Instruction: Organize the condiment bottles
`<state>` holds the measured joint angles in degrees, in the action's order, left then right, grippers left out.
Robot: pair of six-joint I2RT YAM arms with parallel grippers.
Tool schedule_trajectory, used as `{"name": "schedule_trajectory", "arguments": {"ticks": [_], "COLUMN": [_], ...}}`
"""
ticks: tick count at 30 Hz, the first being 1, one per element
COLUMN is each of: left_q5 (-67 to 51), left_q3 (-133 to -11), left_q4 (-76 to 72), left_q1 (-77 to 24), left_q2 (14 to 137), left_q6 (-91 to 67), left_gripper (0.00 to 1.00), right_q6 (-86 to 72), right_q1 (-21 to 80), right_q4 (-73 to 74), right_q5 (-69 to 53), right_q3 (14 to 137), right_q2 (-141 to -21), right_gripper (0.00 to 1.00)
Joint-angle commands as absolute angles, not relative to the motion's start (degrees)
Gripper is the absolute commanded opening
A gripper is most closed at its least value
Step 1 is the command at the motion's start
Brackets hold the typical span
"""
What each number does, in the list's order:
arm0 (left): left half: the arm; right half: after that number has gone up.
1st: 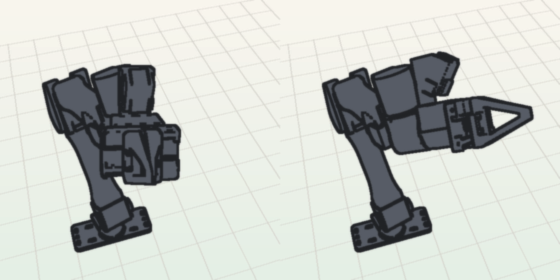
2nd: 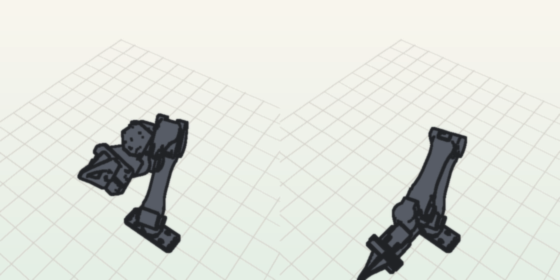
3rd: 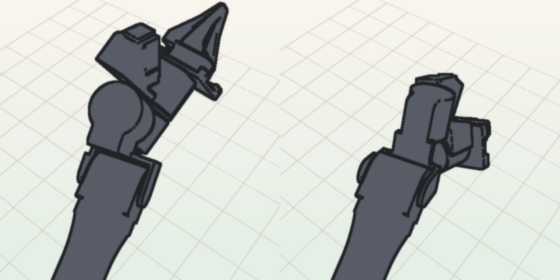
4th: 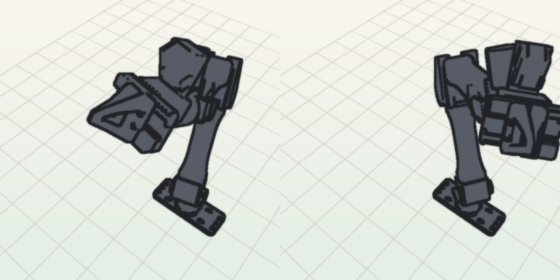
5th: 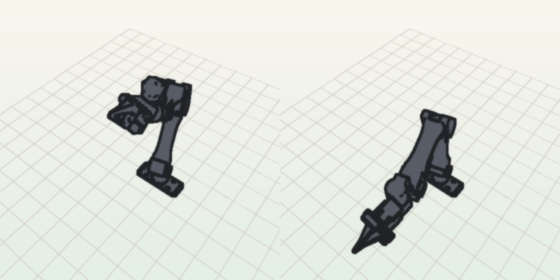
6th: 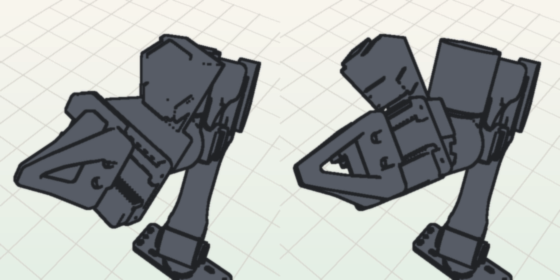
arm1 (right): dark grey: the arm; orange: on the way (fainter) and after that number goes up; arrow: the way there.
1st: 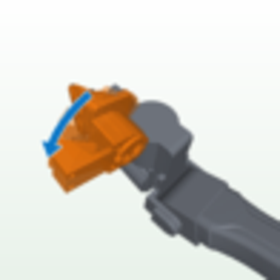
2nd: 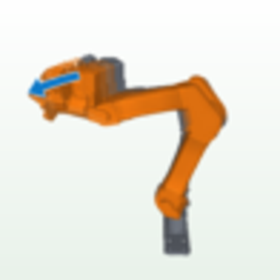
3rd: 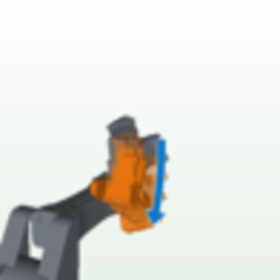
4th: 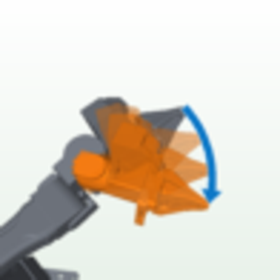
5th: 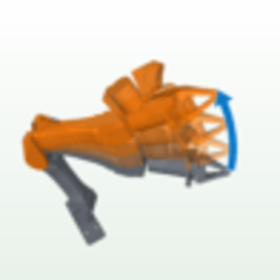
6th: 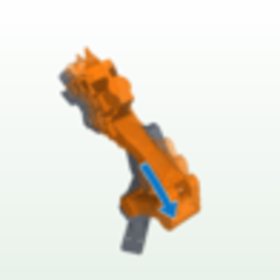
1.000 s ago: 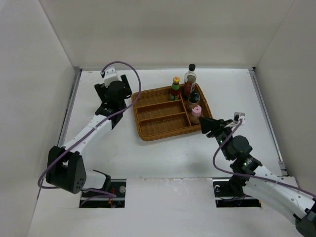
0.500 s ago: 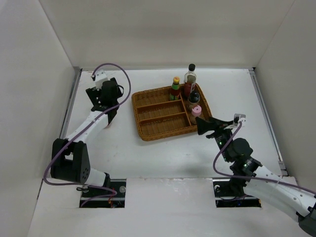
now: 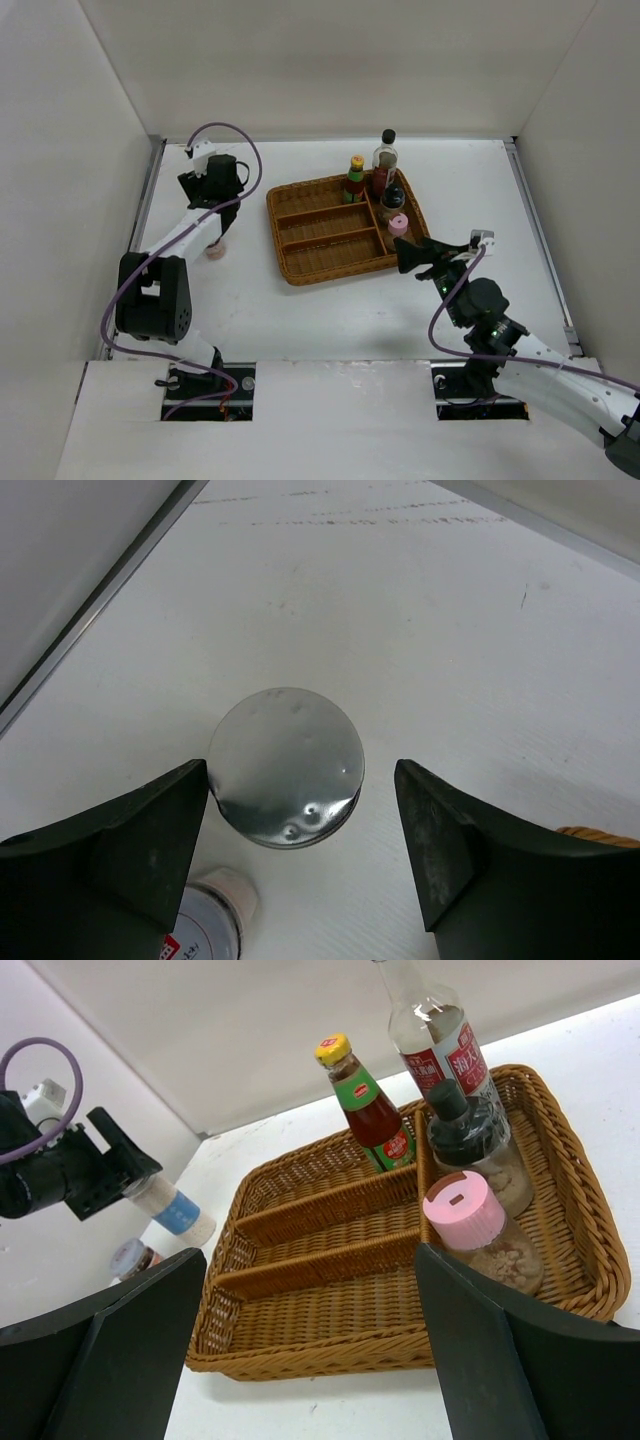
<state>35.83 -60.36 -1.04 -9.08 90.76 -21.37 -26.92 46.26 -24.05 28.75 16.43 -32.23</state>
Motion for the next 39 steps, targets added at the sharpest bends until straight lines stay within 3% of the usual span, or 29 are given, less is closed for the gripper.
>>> {"name": "schedule_trajectory", "arguments": {"ticks": [1, 6, 9, 19, 27, 39], "left_q5": [37.79, 37.0, 36.83, 39.82, 37.0, 34.89], "left_q3": [-63.72, -62.76, -61.88, -68.72, -78.03, -85.69], "left_q4": [-2.64, -3.42, -5.09, -9.93, -11.25, -11.07], "left_q1": [-8.48, -8.3, -9.26, -21.91, -33.61, -39.33], "left_q2": [91.58, 91.23, 87.91, 79.36, 88.32, 100.8], "left_q6": [-21.53, -21.53, -21.62, -15.64, -15.56, -15.29], "left_gripper": [0.72, 0.46, 0.39, 0.37, 0.37, 0.37], "right_q6": [-26.19, -26.19, -26.37, -26.63, -26.72, -26.81], "right_q1": [46.89, 46.89, 46.71, 46.1, 46.01, 45.57], "right_q4": [-26.19, -26.1, -26.1, -26.19, -26.72, -26.46], "right_q5": [29.44, 29.36, 29.18, 29.18, 29.18, 29.18], "right_q3": [17.93, 17.75, 17.75, 17.58, 17.49, 17.4], "right_q2": [-31.73, -31.55, -31.81, -32.34, -33.75, -33.05], "right_gripper": [0.92, 0.92, 0.92, 0.92, 0.92, 0.92]}}
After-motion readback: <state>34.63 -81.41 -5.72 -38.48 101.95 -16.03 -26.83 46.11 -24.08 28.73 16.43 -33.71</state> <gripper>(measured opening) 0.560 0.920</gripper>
